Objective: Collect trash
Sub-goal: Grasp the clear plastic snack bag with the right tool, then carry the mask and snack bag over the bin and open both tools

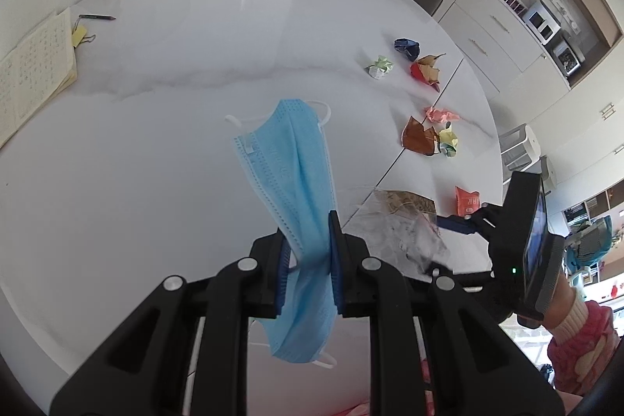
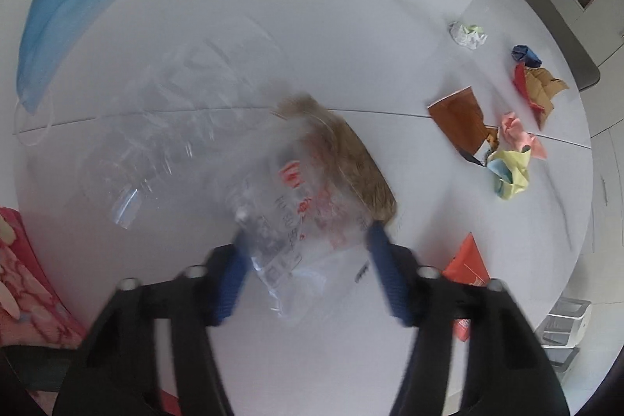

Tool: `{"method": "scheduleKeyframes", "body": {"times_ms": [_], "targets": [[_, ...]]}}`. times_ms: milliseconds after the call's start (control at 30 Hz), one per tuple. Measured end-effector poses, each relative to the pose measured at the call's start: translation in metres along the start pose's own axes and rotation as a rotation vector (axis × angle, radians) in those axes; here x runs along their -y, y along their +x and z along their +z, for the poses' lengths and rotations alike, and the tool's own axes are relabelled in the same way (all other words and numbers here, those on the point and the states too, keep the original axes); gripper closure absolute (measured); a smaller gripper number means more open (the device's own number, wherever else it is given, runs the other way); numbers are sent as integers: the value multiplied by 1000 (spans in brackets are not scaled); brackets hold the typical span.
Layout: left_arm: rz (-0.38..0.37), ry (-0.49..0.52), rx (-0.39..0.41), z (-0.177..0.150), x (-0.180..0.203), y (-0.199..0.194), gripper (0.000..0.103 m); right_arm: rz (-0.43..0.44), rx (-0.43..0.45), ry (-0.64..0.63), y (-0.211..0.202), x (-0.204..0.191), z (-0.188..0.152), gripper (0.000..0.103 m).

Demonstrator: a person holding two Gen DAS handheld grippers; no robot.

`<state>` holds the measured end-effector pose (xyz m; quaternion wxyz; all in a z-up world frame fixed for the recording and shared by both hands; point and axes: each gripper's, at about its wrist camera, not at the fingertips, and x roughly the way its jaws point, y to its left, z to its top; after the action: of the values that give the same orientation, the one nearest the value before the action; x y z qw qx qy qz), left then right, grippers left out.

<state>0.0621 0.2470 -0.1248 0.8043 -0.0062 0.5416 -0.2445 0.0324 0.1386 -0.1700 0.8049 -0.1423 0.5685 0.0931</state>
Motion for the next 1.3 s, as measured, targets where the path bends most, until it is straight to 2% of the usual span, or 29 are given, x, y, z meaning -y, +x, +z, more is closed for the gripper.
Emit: {"method": "scheduleKeyframes", "body": {"times_ms": [67, 233, 367, 500, 633, 800, 967, 1100, 1233, 1267, 1300], "targets": [[7, 4, 5, -1, 4, -2, 85, 21, 33, 49, -10, 11, -3, 64], [25, 29, 18, 1, 20, -8, 85, 87, 123, 217, -43, 44, -21, 66], [13, 71, 43, 7, 48, -18, 85, 124, 197, 367, -76, 77, -42, 66], [-39, 131, 60, 14, 100, -21, 85, 105, 231, 449, -103, 110, -74, 66], [-124, 198, 53, 19, 176, -10, 85, 70, 257, 526, -130, 158, -121, 66], [-227, 314, -28, 10, 290, 28, 85, -22, 283, 621, -166, 223, -198, 66], [-256, 459, -122, -19, 398, 95, 85, -39, 295, 706, -177, 276, -269, 65], [-257, 477, -227, -43, 447, 157, 85, -33, 268, 730, -171, 302, -304, 65], [-216, 488, -278, -57, 468, 208, 83, -1, 245, 754, -162, 314, -324, 65], [-207, 483, -293, -60, 471, 219, 78, 8, 239, 757, -159, 316, -327, 65], [-195, 476, -305, -62, 472, 230, 67, 13, 231, 758, -157, 316, -330, 65]]}}
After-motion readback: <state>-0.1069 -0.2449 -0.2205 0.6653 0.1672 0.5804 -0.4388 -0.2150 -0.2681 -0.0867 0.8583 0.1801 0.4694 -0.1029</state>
